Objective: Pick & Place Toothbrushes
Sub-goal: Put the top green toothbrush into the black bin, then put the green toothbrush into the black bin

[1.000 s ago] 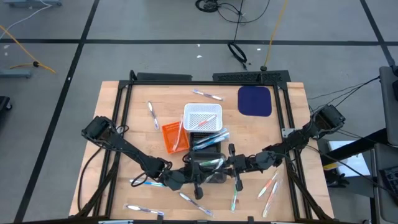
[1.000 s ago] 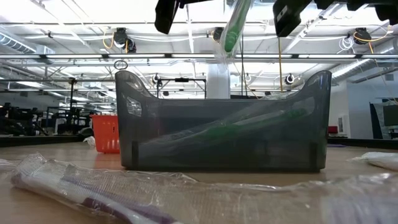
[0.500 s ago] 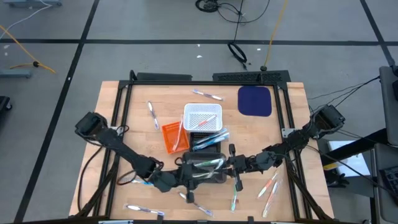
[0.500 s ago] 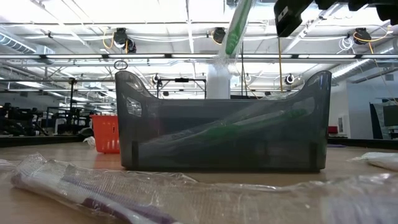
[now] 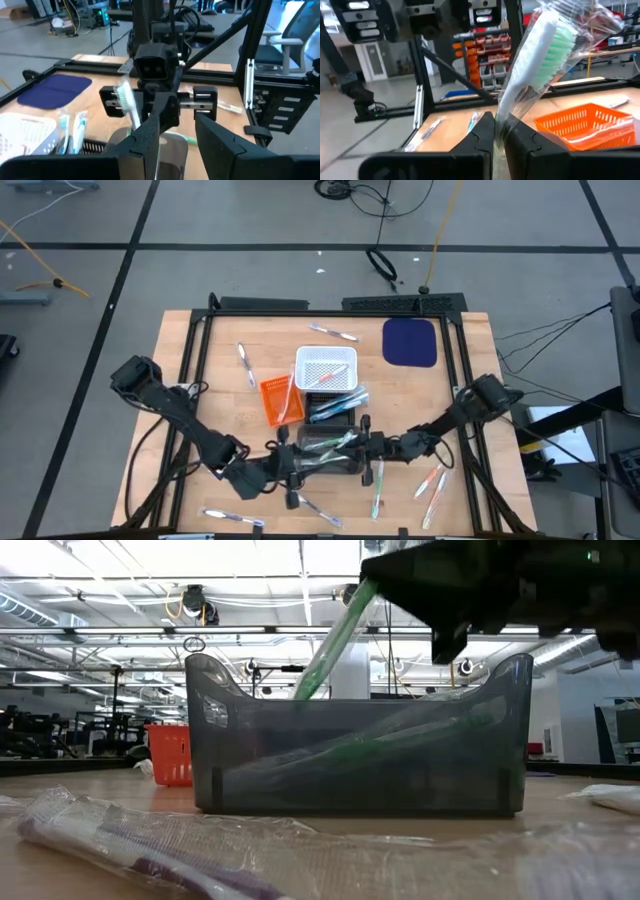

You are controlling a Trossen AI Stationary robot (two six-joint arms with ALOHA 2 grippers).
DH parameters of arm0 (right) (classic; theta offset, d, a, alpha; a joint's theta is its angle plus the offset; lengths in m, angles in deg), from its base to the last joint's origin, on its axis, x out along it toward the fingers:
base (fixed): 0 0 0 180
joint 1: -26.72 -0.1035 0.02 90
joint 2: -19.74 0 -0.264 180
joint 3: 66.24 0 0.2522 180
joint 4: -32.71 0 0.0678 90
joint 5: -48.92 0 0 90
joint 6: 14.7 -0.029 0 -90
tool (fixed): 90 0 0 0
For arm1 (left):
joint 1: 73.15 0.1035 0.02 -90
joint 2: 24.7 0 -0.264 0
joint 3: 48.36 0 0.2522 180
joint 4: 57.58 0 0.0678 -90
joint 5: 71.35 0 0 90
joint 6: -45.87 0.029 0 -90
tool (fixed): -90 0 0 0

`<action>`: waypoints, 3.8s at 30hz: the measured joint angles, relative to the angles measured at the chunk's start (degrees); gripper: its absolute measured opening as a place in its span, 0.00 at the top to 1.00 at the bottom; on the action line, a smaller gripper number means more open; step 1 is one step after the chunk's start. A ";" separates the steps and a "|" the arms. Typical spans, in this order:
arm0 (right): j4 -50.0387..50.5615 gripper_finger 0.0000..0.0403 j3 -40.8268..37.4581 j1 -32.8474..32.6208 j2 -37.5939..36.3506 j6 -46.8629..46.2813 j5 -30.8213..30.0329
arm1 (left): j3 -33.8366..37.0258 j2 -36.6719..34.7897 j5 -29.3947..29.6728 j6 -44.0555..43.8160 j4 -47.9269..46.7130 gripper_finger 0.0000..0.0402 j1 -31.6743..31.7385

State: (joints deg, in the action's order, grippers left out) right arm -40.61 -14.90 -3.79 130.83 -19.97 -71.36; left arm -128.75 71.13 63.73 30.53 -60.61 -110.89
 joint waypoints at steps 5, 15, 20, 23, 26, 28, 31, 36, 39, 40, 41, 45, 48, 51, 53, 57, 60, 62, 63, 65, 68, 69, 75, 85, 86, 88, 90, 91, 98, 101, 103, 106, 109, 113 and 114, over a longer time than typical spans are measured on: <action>-2.15 0.97 0.02 0.48 3.60 -1.05 -0.05 | 0.00 0.00 0.01 -3.41 -1.59 0.68 0.04; -2.61 0.81 0.07 0.42 2.88 0.24 0.28 | 0.00 0.00 0.00 -4.84 -2.46 0.68 0.04; -2.63 0.69 0.07 0.42 2.79 2.39 0.28 | 0.00 0.00 0.00 -4.84 -2.48 0.68 0.04; -2.65 0.62 0.07 0.42 2.83 3.68 0.28 | 0.00 0.00 0.00 -4.73 -2.48 0.68 0.04; -2.63 0.54 0.07 0.42 2.84 4.41 0.28 | 0.00 0.00 0.00 -4.73 -2.47 0.68 0.04; -2.65 0.50 0.07 0.42 2.84 4.44 0.28 | 0.00 0.00 0.00 -4.73 -2.48 0.68 0.04; -2.59 0.44 0.04 0.41 2.37 4.55 0.26 | 0.00 0.00 0.00 -4.73 -2.48 0.68 0.04; 0.30 0.43 0.00 0.40 -1.79 8.80 -1.42 | 0.00 0.00 0.00 -4.91 -2.96 0.68 0.04; 7.60 0.44 0.02 0.42 -7.62 9.48 -1.45 | 0.00 0.00 0.02 -4.93 -3.26 0.68 0.04; 11.23 0.44 0.02 0.42 -9.73 9.45 -1.48 | 0.00 0.00 0.00 -4.94 -3.26 0.68 0.04; 14.85 0.45 0.02 0.41 -11.79 9.45 -1.50 | 0.00 0.00 0.00 -4.95 -3.28 0.68 0.04; 27.73 0.47 0.02 0.07 -19.65 8.92 -2.98 | 0.00 0.02 0.00 -4.97 -3.31 0.68 0.04; 36.51 0.48 0.02 -0.81 -24.51 7.54 -2.79 | 0.00 0.02 0.00 -5.12 -3.32 0.68 0.02; 46.36 0.48 0.02 -3.01 -29.00 6.28 -2.28 | 0.00 0.02 0.00 -5.14 -3.32 0.68 0.02; 53.42 0.48 0.02 -4.73 -31.54 4.99 0.14 | 0.00 0.02 0.00 -5.13 -3.32 0.68 0.04; 64.12 0.48 0.02 -8.83 -34.72 0.12 4.75 | 0.00 0.04 0.00 -5.13 -3.31 0.68 0.15; 68.89 0.48 0.00 -11.85 -34.40 -3.17 7.94 | 0.00 0.04 0.00 -5.11 -3.31 0.68 0.17; 69.35 0.48 0.00 -13.64 -33.29 -4.57 9.62 | 0.00 0.04 0.01 -5.11 -3.31 0.68 0.17; 69.35 0.48 0.02 -14.64 -32.59 -4.76 10.07 | 0.00 0.04 0.00 -5.11 -3.31 0.68 0.17; 68.90 0.48 0.00 -16.44 -30.94 -4.79 11.03 | 0.00 0.04 0.02 -5.10 -3.30 0.68 0.20; 67.87 0.48 0.02 -18.57 -27.86 -5.54 11.08 | 0.00 0.04 0.02 -5.08 -3.29 0.68 0.20; 67.84 0.48 0.02 -19.07 -26.87 -5.97 11.04 | 0.00 0.04 0.00 -5.06 -3.29 0.68 0.20; 65.43 0.48 0.03 -19.48 -21.29 -8.28 12.12 | 0.00 0.04 0.00 -4.69 -3.29 0.68 0.20; 77.42 0.48 8.37 -19.47 -14.55 -6.77 12.59 | 0.02 0.04 0.00 -4.67 -3.29 0.68 0.20; 80.08 0.48 9.88 -19.47 -13.90 -6.08 12.60 | 0.02 0.04 0.00 -4.66 -3.29 0.68 0.20; 85.62 0.48 12.70 -19.12 -12.66 -5.14 12.69 | 0.02 0.04 0.01 -4.70 -3.35 0.68 0.20; 89.61 0.48 14.95 -18.82 -11.61 -4.40 12.53 | 0.02 0.04 0.00 -5.04 -3.47 0.68 0.20; 90.81 0.48 15.77 -18.63 -11.17 -4.07 12.54 | 0.02 0.04 0.02 -5.22 -3.60 0.68 0.20; 95.44 0.48 17.68 -16.79 -10.19 -2.27 13.70 | 0.02 0.04 0.00 -5.35 -3.66 0.68 0.20; 98.79 0.48 17.66 -16.17 -10.18 -3.75 13.96 | 0.02 0.04 0.00 -5.37 -3.68 0.68 0.21; 99.78 0.48 17.66 -15.94 -10.23 -3.95 13.89 | 0.02 0.04 0.00 -5.37 -3.70 0.68 0.23; 99.95 0.50 17.66 -15.35 -10.23 -3.99 13.99 | 0.02 0.04 0.00 -5.39 -3.68 0.68 0.37; 100.68 0.56 17.66 -14.92 -10.23 -4.96 14.92 | 0.02 0.04 0.00 -5.41 -3.70 0.68 0.37; 102.17 0.71 17.66 -14.83 -10.23 -6.24 17.06 | 0.02 0.04 0.00 -5.41 -3.69 0.68 0.37; 102.44 0.76 17.66 -14.84 -10.23 -6.26 17.26 | 0.02 0.04 0.00 -5.41 -3.70 0.68 0.37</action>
State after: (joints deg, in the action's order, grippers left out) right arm 61.83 2.76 -18.63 120.60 -26.23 -54.10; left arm -128.73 71.18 63.73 25.12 -64.31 -110.52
